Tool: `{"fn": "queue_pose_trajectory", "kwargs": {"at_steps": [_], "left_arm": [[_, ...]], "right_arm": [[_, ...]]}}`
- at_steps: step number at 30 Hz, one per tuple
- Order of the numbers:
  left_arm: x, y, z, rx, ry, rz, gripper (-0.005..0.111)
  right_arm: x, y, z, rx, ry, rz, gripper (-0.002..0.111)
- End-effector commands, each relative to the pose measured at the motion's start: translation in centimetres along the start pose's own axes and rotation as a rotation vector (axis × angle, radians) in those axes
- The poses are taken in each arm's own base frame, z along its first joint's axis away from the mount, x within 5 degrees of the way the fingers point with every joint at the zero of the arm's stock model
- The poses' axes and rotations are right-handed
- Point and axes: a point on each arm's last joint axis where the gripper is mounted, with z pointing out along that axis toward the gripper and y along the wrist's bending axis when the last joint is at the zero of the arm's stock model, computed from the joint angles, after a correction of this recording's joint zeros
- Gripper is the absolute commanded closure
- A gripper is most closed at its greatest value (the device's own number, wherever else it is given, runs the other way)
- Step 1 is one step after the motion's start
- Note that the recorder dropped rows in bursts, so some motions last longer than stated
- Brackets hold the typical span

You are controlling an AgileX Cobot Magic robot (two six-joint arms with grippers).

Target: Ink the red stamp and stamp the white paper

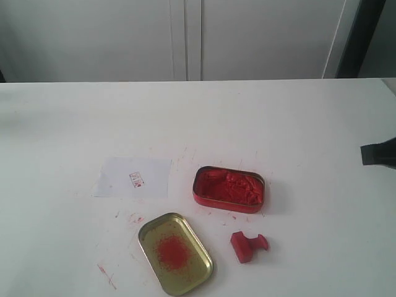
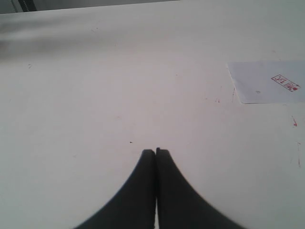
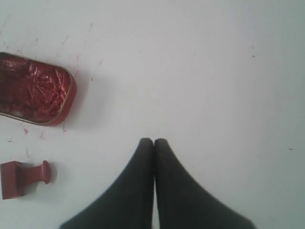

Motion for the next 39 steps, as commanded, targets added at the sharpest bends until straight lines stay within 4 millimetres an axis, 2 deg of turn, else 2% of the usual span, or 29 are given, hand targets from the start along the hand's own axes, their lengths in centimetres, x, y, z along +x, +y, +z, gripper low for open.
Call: {"fn": "queue_pose_trajectory", "kwargs": {"at_steps": [1, 7, 21, 27, 39], "left_arm": [[0.1, 0.0, 0.0, 0.001, -0.004, -0.005, 0.107], [0.1, 0.0, 0.0, 0.001, -0.004, -0.005, 0.107], [0.1, 0.0, 0.0, 0.001, -0.004, -0.005, 0.107], [0.1, 0.0, 0.0, 0.001, -0.004, -0.005, 0.107], [0.1, 0.0, 0.0, 0.001, -0.004, -0.005, 0.107]], "right_arm": [[0.1, 0.1, -2.4, 0.007, -0.087, -0.004, 0.108], [1.1, 0.0, -6.0, 0.056, -0.203, -0.070, 0.108], [6.6, 0.4, -11.9, 0.080, -0.508, -0.120, 0.108], [7.6, 0.3, -13.2, 0.120, -0.635, -0.149, 0.108], [7.5, 0.3, -13.3, 0.122, -0.653, -0.150, 0.108]]}}
